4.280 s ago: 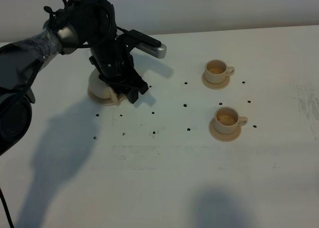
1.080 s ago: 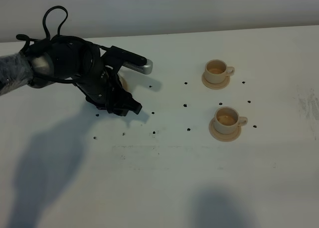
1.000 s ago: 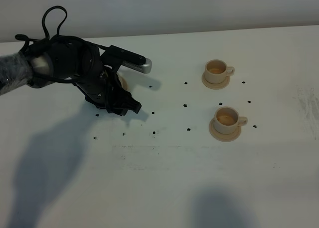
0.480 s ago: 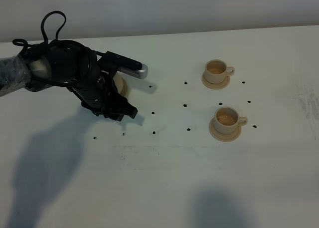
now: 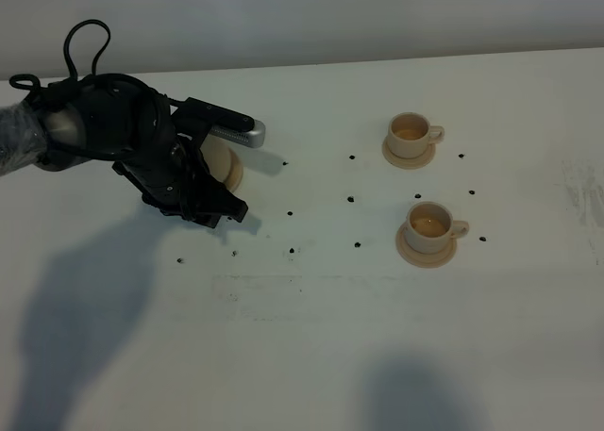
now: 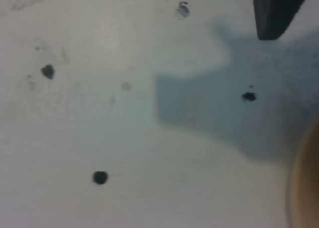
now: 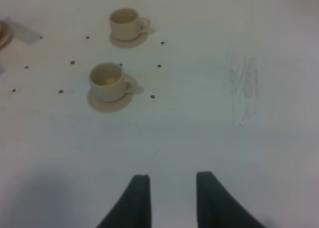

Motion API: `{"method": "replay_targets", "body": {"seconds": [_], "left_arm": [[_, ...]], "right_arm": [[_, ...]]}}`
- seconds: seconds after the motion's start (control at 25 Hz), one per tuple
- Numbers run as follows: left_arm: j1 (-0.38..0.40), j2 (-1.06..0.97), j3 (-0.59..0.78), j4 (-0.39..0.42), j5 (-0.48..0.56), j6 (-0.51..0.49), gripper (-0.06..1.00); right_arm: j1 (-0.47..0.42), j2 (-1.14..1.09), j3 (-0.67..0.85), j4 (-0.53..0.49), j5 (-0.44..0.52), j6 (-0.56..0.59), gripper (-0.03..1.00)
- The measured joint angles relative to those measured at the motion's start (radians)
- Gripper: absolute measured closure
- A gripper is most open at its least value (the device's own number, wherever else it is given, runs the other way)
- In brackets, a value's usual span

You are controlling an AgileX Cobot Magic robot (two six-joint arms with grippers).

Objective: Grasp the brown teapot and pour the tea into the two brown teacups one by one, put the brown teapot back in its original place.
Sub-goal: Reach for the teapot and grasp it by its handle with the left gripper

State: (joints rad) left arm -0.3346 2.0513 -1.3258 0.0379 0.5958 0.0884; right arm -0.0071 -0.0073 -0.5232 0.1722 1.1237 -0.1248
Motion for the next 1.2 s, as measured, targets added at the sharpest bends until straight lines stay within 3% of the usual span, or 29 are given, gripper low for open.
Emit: {"method": "replay_targets", "body": {"seconds": [1.2], "left_arm": [[0.061, -0.004, 0.0, 0.079, 0.0, 0.051, 0.57]], "right_arm": [[0.0, 0.0, 0.0, 0.0, 0.0, 0.0, 0.74]]}}
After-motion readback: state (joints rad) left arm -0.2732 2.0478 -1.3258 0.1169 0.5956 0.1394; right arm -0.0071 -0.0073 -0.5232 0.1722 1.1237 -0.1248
